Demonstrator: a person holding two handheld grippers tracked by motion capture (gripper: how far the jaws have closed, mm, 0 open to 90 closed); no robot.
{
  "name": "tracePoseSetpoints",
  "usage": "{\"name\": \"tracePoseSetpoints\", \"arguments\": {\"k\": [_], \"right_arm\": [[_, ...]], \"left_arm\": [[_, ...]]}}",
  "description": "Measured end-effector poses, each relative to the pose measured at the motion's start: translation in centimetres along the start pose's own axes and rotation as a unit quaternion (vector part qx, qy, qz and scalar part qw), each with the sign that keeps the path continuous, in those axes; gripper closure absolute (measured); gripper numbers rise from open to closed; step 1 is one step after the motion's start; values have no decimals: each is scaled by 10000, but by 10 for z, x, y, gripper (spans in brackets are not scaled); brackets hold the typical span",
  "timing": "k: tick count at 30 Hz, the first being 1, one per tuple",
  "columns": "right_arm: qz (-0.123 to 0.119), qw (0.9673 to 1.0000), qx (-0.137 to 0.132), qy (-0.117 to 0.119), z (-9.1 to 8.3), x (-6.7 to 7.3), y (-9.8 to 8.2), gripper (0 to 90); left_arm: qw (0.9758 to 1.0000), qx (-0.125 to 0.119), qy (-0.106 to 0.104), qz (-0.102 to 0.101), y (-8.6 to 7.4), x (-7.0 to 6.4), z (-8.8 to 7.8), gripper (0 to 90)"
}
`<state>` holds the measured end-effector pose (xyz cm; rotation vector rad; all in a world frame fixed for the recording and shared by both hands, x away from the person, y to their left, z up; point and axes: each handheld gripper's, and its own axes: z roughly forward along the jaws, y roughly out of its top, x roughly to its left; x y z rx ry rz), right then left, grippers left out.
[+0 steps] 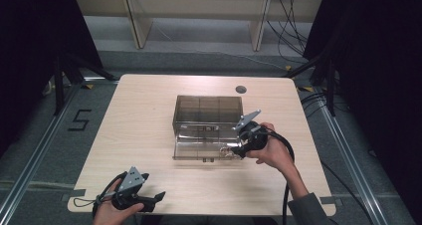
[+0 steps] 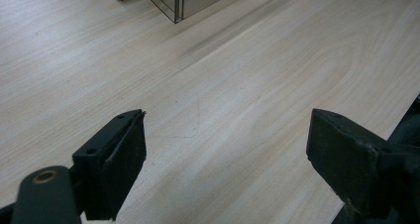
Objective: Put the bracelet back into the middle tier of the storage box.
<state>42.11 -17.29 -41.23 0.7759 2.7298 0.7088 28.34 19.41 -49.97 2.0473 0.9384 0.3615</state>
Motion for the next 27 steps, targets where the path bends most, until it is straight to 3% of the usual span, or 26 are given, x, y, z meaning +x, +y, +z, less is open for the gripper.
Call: {"name": "tracePoseSetpoints", "arguments": {"k": [4, 6, 8, 10, 11, 14, 15, 16, 20, 25, 27], "right_arm": [[40, 9999, -112, -44, -1, 3, -2, 407], [3, 9999, -120, -89, 0, 3, -3, 402], [162, 9998, -66, -47, 0, 6, -3, 400], [14, 9998, -198, -39, 1, 5, -4, 395], [-15, 9998, -217, -9, 1, 6, -4, 391], [131, 9996, -235, -13, 1, 9, -5, 370], [99, 9996, -274, -10, 2, 8, -6, 368], [170, 9994, -288, -25, 2, 9, -7, 363], [323, 9989, -352, 16, 2, 12, -11, 336], [374, 9978, -545, 43, 3, 13, -15, 317], [560, 9968, -565, 73, 0, 17, -17, 315]], "left_arm": [[9997, 88, -18, 209, 1, 2, -2, 153], [9998, 89, -16, 201, 1, 2, -2, 153], [9998, 96, -15, 154, 1, 2, -2, 153], [10000, 63, -27, 43, 1, 1, -1, 154], [9999, 35, -24, 109, 1, 2, -1, 154], [9999, 39, -24, 120, 1, 1, -1, 154], [10000, 59, -42, 29, 0, 1, -1, 154], [9998, 143, -55, 102, 1, 2, -2, 154], [10000, 66, -41, 13, 0, 1, -1, 154], [9999, 29, -20, 105, 1, 1, -1, 154], [9999, 54, -27, 118, 1, 1, -1, 153]]}}
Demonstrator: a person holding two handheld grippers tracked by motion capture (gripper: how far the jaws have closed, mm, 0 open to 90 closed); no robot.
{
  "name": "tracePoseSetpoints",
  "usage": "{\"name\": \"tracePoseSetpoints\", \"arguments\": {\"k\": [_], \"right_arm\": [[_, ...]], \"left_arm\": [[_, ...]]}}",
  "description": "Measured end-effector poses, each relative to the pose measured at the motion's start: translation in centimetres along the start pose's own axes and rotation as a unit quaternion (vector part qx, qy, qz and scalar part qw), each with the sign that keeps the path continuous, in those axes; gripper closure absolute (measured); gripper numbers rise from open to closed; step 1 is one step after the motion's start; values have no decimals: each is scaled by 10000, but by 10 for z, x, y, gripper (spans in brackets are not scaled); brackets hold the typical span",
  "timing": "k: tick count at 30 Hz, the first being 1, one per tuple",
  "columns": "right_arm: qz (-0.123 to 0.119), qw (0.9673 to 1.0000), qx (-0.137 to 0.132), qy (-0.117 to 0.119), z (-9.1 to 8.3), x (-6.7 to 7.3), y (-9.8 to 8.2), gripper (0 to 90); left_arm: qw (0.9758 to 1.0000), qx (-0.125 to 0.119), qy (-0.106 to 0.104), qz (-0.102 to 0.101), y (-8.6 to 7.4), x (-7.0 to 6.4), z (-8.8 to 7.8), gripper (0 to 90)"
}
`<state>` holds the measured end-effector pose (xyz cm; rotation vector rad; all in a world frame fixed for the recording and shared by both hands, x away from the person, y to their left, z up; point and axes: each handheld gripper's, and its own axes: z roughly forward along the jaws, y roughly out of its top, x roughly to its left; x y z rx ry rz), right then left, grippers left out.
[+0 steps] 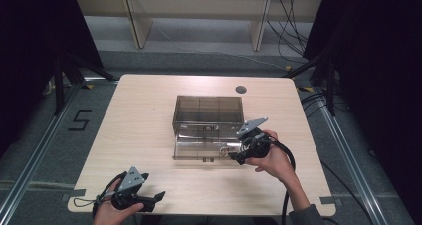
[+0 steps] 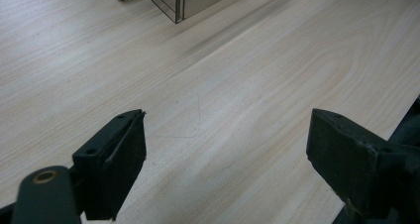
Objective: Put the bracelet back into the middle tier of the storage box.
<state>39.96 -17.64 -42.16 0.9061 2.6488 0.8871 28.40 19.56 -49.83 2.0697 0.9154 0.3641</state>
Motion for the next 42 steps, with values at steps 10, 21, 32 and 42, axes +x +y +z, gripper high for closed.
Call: {"name": "tracePoseSetpoints", "arguments": {"k": [10, 21, 32, 42], "right_arm": [[-148, 9995, -245, 109, -1, 3, -6, 301], [-173, 9991, -389, 24, -6, 5, -16, 293], [-75, 9990, -444, 43, -8, 7, -23, 283], [55, 9984, -566, -2, -9, 11, -30, 275]], "left_arm": [[10000, 79, -32, -25, 0, 0, -1, 154], [9999, -15, 16, 106, 0, 1, -1, 153], [9999, -78, -13, -64, 0, -1, -1, 154], [9999, -67, -35, -72, 0, -1, -1, 153]]}}
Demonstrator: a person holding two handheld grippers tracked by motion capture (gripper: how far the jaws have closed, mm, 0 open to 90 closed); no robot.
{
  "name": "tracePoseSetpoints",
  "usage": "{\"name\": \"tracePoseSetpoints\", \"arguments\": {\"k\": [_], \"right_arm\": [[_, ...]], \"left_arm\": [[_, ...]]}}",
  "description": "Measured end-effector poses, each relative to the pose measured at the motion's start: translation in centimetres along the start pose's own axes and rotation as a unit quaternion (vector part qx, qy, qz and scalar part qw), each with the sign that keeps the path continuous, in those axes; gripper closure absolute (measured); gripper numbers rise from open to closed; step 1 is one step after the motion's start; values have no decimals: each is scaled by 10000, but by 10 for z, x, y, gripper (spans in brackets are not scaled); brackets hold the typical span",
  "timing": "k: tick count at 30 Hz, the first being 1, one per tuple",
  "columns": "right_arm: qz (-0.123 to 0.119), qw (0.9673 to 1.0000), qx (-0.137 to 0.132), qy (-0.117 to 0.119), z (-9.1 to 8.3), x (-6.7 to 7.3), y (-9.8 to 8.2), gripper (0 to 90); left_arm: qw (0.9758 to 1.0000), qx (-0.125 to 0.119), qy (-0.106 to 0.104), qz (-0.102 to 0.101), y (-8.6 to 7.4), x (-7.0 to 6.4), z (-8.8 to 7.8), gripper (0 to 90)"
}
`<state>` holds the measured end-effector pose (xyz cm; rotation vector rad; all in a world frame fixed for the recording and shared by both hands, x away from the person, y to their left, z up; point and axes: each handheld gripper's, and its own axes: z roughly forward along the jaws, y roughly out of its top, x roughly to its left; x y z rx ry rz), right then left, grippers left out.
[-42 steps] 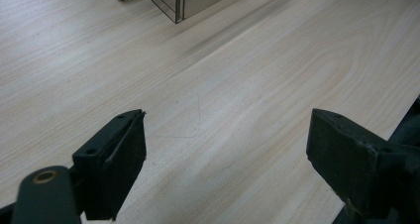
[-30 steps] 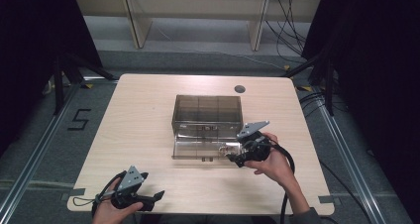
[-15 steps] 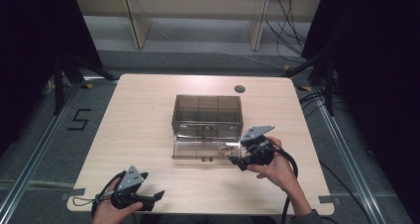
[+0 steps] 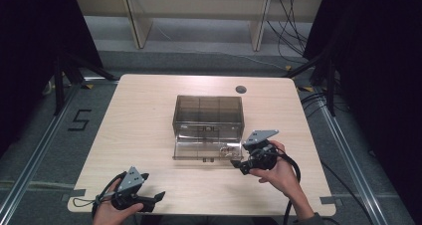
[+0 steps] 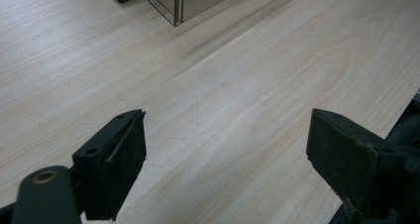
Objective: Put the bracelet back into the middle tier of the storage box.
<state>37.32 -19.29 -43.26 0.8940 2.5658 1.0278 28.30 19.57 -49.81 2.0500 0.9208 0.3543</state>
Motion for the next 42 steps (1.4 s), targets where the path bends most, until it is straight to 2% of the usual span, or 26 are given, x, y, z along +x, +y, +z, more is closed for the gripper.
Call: {"name": "tracePoseSetpoints", "arguments": {"k": [2, 3, 4, 5, 6, 9, 10, 11, 13, 14, 15, 18, 20, 22, 25, 26, 30, 31, 32, 33, 34, 36, 37, 39, 40, 42], "right_arm": [[-36, 10000, -7, 15, 0, -1, -1, 274], [56, 10000, 8, 27, -1, 0, -2, 274], [17, 10000, 81, 53, -2, 0, -3, 273], [-5, 10000, -4, -8, -2, 0, -4, 273], [100, 9999, 56, 38, -3, 0, -5, 271], [76, 9999, -71, 6, -2, 0, -8, 266], [192, 9998, -17, 1, -2, 2, -8, 265], [90, 10000, -8, -4, -3, 0, -10, 263], [152, 9999, 42, 1, -3, 0, -11, 260], [42, 10000, -39, 40, -2, -2, -12, 258], [228, 9997, -10, -9, -3, 0, -13, 258], [103, 9999, -124, -44, -2, -2, -16, 253], [291, 9995, -67, -36, -3, 0, -17, 250], [156, 9998, -113, -41, -2, -2, -19, 247], [257, 9997, -39, -25, -4, -2, -21, 245], [265, 9995, -164, -59, -2, -2, -22, 245], [242, 9995, -208, -26, -2, -3, -25, 242], [314, 9993, -164, -68, -3, -2, -26, 241], [257, 9996, -116, -21, -5, -3, -26, 240], [333, 9993, -188, -45, -4, -2, -27, 238], [222, 9996, -164, 16, -5, -4, -28, 236], [249, 9994, -219, -45, -5, -3, -30, 231], [248, 9995, -198, -23, -5, -3, -30, 228], [321, 9993, -170, -20, -6, -2, -31, 219], [254, 9995, -200, 11, -5, -2, -32, 216], [346, 9992, -201, -22, -7, -1, -33, 202]], "left_arm": [[10000, -10, 11, -14, 0, 0, 0, 153], [10000, -10, 17, 81, 0, 1, 0, 153], [10000, 1, 9, -1, 0, 0, 0, 153], [10000, 3, 10, 7, 0, 0, 0, 153], [9999, 28, 20, 110, 1, 1, -1, 153], [9999, 34, 20, 132, 1, 1, -1, 153], [9999, 22, 8, 130, 1, 1, 0, 153], [10000, -35, 14, 83, 1, 0, 0, 154], [10000, -35, 14, 82, 1, 0, 0, 153], [10000, -42, 6, 48, 0, -1, 0, 154], [10000, -50, 12, 85, 0, 0, 0, 153], [9999, -56, 15, 92, 0, 0, 0, 153], [9999, -31, 21, 107, 1, 0, 0, 153], [9999, -9, 19, 165, 1, 1, 0, 153], [9999, -50, 12, 86, 0, 0, 0, 153], [9999, -39, 13, 93, 1, 0, 0, 154], [9999, -38, 10, 95, 0, 0, 0, 153], [10000, -32, 8, -37, 0, -1, 1, 154], [10000, -26, 12, -20, 0, -1, 0, 154], [10000, 0, 26, 5, 0, -1, 0, 154], [9999, 12, 26, 126, 1, 0, -1, 154], [10000, -9, 19, 98, 1, 0, 0, 154], [10000, -25, 5, -32, 0, -1, 1, 153], [10000, -70, -3, 69, 0, 0, 1, 154], [10000, -62, 2, 53, 0, -1, 1, 153], [10000, -39, 16, 57, 0, -1, 1, 154]]}}
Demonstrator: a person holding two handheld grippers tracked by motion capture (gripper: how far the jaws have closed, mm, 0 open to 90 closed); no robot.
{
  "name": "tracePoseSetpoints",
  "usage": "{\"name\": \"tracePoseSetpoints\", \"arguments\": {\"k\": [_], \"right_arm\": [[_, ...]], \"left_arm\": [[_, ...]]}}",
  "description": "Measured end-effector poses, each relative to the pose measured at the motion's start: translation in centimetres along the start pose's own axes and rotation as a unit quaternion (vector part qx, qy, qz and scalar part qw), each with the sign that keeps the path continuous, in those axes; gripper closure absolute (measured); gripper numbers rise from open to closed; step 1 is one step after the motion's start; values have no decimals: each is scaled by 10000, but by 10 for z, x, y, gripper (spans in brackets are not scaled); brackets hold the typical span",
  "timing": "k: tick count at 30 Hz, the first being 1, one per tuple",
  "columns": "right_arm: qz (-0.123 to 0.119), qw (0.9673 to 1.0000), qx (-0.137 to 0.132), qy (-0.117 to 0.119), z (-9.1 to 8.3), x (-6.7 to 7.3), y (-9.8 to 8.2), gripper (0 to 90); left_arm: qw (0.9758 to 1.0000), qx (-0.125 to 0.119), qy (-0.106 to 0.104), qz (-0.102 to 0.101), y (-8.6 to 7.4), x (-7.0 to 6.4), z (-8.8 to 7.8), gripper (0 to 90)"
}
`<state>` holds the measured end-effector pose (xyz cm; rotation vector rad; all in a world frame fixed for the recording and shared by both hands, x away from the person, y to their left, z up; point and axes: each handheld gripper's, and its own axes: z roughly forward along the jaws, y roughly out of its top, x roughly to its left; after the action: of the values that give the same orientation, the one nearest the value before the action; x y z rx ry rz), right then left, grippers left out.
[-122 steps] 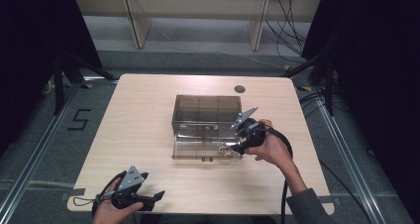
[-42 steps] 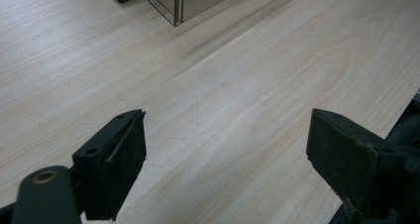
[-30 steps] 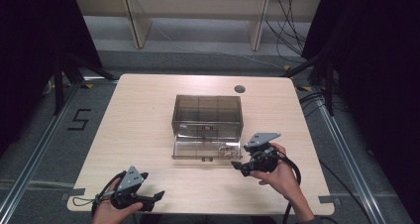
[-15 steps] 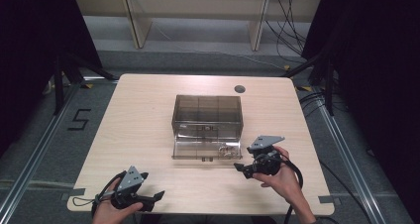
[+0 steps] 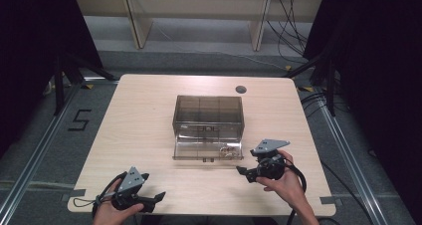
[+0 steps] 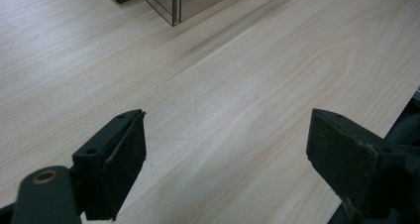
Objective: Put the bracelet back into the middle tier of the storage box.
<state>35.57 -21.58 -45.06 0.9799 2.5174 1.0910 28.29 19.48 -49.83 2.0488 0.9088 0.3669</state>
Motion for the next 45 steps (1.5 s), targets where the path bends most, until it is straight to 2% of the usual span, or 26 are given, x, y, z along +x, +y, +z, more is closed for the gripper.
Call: {"name": "tracePoseSetpoints", "arguments": {"k": [3, 4, 5, 6, 8, 9, 12, 13, 14, 15, 17, 18, 20, 25, 26, 28, 30, 34, 35, 37, 38, 39, 41, 43, 44, 45], "right_arm": [[24, 10000, -52, -16, 0, 0, -2, 179], [-33, 10000, -75, 41, 0, 0, -3, 176], [28, 10000, -39, -4, -1, 1, -4, 171], [94, 9998, -144, -28, 1, 2, -6, 170], [34, 10000, -56, -5, -1, 1, -7, 170], [13, 10000, -44, 13, -1, 1, -7, 170], [42, 10000, -62, -16, -1, 1, -10, 170], [124, 9999, -42, -30, -2, 2, -11, 170], [82, 9999, -63, -34, -1, 1, -11, 170], [52, 10000, -54, -18, 0, 0, -12, 171], [59, 10000, -40, -33, 0, 1, -13, 172], [-32, 10000, -78, 36, 1, 0, -14, 173], [101, 9999, -1, -16, -1, 1, -15, 173], [29, 10000, -53, 42, -1, 0, -17, 174], [102, 9999, -42, -50, -2, 1, -19, 174], [184, 9998, -31, -37, -3, 2, -20, 174], [94, 9999, -83, -37, -3, 1, -20, 174], [223, 9997, -86, -23, -5, 2, -23, 175], [107, 9999, -115, 5, -5, 0, -23, 175], [168, 9998, -80, -35, -6, 1, -24, 175], [238, 9997, -42, -37, -7, 2, -25, 175], [159, 9998, -79, -14, -6, 1, -25, 176], [273, 9996, -59, -64, -8, 3, -27, 176], [186, 9997, -126, -63, -7, 2, -28, 176], [191, 9998, -85, -26, -7, 2, -29, 177], [182, 9998, -110, -28, -7, 2, -29, 177]], "left_arm": [[10000, 12, 16, 38, 0, 1, 0, 153], [10000, 3, -6, 8, 0, 0, 0, 153], [9999, 16, -12, -99, 0, -1, 0, 153], [10000, 47, 5, -84, 0, -1, 0, 154], [10000, 9, -1, -67, 0, 0, 0, 153], [10000, 5, 20, 38, 0, 1, 0, 154], [10000, 12, 0, 8, 0, 0, 0, 153], [10000, 5, -1, 8, 0, 0, 0, 153], [10000, 1, -3, 12, 0, 0, 0, 154], [10000, 11, -13, -80, 0, -1, 0, 154], [10000, 29, -1, -30, 0, 0, -1, 154], [10000, 11, -10, 30, 0, 0, 0, 154], [10000, -35, -20, 6, 0, 0, 1, 153], [10000, 2, 0, 6, 0, 0, 0, 154], [10000, -35, -20, 4, 0, 0, 1, 154], [10000, -32, -18, 6, 0, 0, 0, 154], [10000, -36, -17, 10, 0, 0, 1, 153], [10000, -9, -22, 18, 0, 0, 0, 153], [10000, -15, -22, 21, 0, 0, 0, 153], [10000, -13, -22, 19, 0, 0, 0, 154], [10000, -8, -23, -90, 0, -1, 0, 153], [10000, -14, -20, 15, 0, 0, 0, 153], [10000, -21, -15, 21, 0, 0, 0, 153], [10000, 45, -6, 57, 0, 0, -1, 153], [10000, 0, 0, -29, 0, -1, 0, 154], [10000, 0, -16, 36, 0, 0, 0, 153]]}}
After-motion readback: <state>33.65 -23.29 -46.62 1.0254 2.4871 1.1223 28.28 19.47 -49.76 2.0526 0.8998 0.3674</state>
